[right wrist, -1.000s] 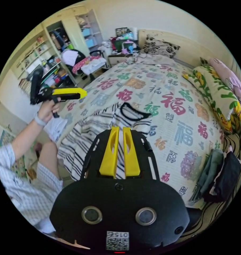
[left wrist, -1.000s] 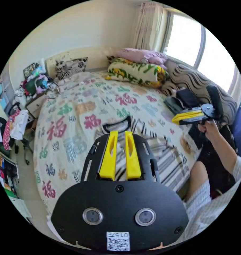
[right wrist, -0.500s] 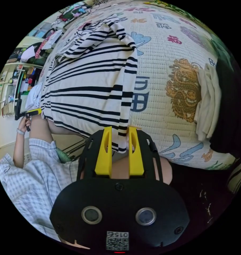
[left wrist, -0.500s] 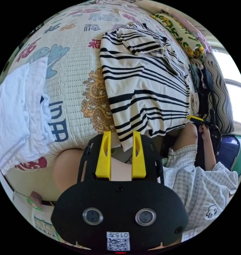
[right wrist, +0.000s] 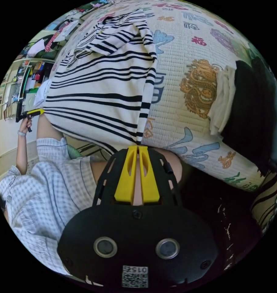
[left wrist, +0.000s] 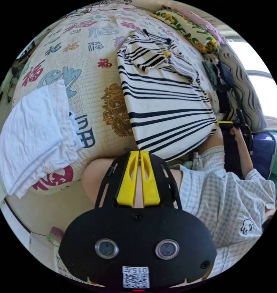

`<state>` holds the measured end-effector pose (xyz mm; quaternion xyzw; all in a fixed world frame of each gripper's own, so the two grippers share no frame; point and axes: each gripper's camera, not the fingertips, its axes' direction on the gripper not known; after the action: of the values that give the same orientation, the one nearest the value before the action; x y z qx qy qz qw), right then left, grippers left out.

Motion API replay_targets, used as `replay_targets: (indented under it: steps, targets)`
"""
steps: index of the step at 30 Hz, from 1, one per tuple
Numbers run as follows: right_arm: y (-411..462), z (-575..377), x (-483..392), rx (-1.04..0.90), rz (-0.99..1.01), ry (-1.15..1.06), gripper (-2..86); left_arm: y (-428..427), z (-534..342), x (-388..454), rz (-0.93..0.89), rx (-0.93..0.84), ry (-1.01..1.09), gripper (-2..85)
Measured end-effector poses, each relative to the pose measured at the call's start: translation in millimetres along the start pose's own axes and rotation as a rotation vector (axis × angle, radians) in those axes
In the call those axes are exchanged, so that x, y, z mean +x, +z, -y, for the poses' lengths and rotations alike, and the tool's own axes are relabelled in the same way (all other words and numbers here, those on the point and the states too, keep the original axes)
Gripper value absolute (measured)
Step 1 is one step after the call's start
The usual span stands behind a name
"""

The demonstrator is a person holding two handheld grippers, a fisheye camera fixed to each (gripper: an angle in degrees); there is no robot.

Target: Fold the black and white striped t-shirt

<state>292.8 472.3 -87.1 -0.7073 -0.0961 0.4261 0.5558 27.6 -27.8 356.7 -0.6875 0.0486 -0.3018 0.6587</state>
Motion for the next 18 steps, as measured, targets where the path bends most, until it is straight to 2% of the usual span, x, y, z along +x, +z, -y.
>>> replay_targets:
  steps: [2, 4, 6, 11, 16, 18]
  targets:
    - [9.7, 2.0, -0.2, -0.038, -0.018, 0.009, 1.6, 16.9, 8.6, 1.3, 0.041, -0.081, 0.01, 1.2]
    - [16.4, 3.2, -3.0, -0.09, -0.138, 0.023, 3.9, 16.1, 12.2, 1.6, 0.055, -0.06, 0.004, 2.5]
    - [12.6, 1.4, -6.7, -0.069, -0.248, 0.036, 4.5, 0.1, 18.5, 4.2, 0.028, 0.047, -0.001, 4.5]
    - [-28.8, 18.0, -52.6, 0.285, -0.183, -0.145, 6.9, -22.3, 72.9, 24.1, -0.301, 0.39, 0.05, 6.2]
    - [-22.2, 82.9, -106.7, 0.412, -0.243, -0.319, 8.4, 25.7, 174.2, 57.2, -0.459, 0.472, -0.033, 7.9]
    - [-12.5, 110.7, -115.6, 0.409, -0.263, -0.346, 9.1, 58.6, 216.7, 61.7, -0.556, 0.481, -0.15, 8.5]
